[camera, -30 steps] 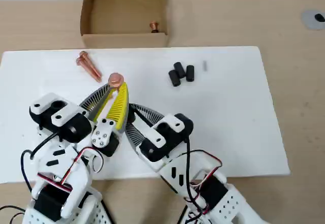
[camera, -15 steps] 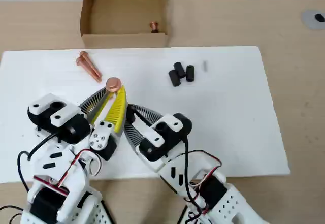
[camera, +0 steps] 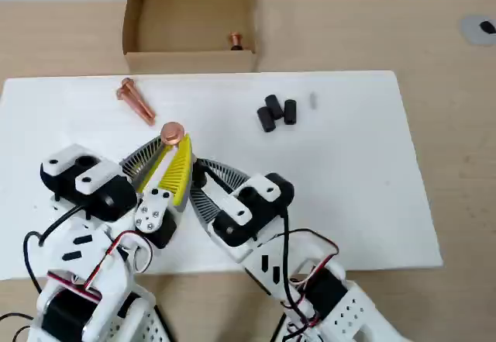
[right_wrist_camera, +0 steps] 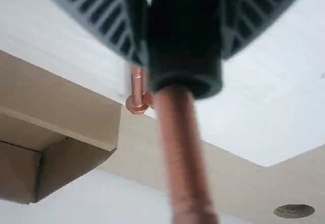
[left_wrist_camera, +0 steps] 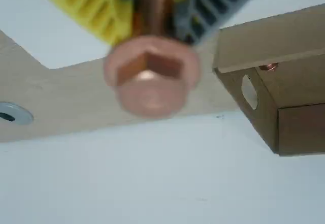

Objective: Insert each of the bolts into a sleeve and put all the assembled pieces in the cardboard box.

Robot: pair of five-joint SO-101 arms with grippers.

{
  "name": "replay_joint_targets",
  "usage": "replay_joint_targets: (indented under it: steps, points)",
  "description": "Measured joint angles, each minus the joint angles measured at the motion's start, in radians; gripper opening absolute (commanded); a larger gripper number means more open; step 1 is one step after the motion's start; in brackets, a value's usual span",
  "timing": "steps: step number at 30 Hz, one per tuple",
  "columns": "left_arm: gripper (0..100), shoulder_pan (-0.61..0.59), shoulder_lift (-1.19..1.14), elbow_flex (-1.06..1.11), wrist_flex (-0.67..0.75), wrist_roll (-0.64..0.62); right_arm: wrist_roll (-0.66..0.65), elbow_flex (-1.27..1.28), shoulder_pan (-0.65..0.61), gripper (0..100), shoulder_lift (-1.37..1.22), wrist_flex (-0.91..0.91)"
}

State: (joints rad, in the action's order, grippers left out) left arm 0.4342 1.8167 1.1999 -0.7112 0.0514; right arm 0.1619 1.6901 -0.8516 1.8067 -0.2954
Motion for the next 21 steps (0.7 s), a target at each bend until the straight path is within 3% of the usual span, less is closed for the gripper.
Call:
replay_joint_targets:
  steps: [21]
  points:
    - [1,0.0,-0.006,-0.015,-0.003,0.058,0.0,0.0,0.0,0.9,0.0,0.002]
